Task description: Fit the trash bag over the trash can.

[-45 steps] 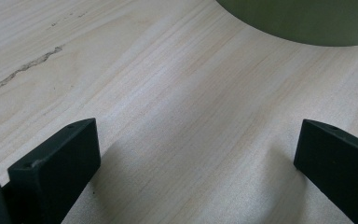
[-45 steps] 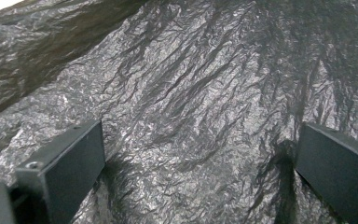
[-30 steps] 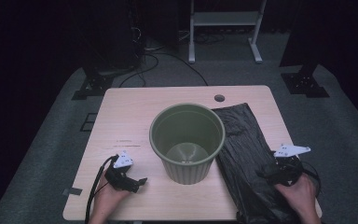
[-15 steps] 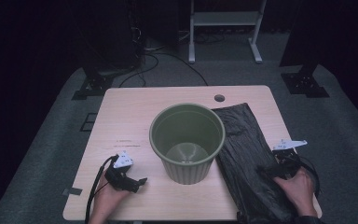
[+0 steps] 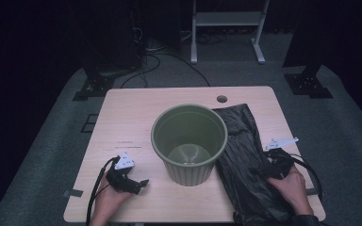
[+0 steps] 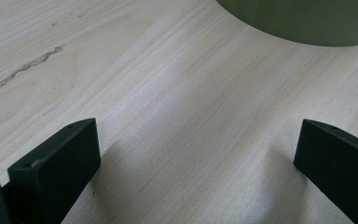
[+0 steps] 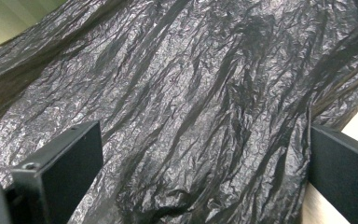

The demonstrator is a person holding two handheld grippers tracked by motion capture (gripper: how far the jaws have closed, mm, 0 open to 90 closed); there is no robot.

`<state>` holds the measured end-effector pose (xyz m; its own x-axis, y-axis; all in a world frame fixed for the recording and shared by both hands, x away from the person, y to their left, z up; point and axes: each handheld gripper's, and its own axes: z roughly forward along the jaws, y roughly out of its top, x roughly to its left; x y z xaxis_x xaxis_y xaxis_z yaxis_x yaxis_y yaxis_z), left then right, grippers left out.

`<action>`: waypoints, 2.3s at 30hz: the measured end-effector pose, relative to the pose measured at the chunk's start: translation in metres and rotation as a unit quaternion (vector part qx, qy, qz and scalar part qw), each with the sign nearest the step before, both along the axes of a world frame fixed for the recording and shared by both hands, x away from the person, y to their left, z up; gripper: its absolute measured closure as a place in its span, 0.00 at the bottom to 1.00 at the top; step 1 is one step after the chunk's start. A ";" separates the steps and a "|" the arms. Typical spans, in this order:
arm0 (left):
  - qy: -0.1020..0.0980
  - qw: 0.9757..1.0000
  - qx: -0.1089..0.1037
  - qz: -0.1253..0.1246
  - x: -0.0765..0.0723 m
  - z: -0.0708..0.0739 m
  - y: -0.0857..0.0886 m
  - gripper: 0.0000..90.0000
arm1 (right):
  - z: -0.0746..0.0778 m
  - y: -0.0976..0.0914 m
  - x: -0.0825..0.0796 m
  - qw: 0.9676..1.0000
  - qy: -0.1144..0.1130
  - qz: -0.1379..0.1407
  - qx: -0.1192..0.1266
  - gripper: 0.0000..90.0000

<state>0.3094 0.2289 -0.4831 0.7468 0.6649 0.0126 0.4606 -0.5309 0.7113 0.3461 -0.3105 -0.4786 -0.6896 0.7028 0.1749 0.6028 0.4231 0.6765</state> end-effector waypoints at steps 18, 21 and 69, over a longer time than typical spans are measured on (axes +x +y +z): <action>0.000 1.000 0.000 0.000 0.000 0.000 0.000 0.00 | 0.000 0.039 0.016 0.999 0.013 0.041 0.027 0.00; 0.000 1.000 0.000 0.000 0.000 0.000 0.000 0.00 | 0.000 0.048 0.018 0.998 0.016 0.050 0.032 0.00; 0.000 1.000 0.000 0.000 0.000 0.000 0.000 0.00 | -0.005 0.112 0.019 0.994 -0.082 0.057 -0.034 0.24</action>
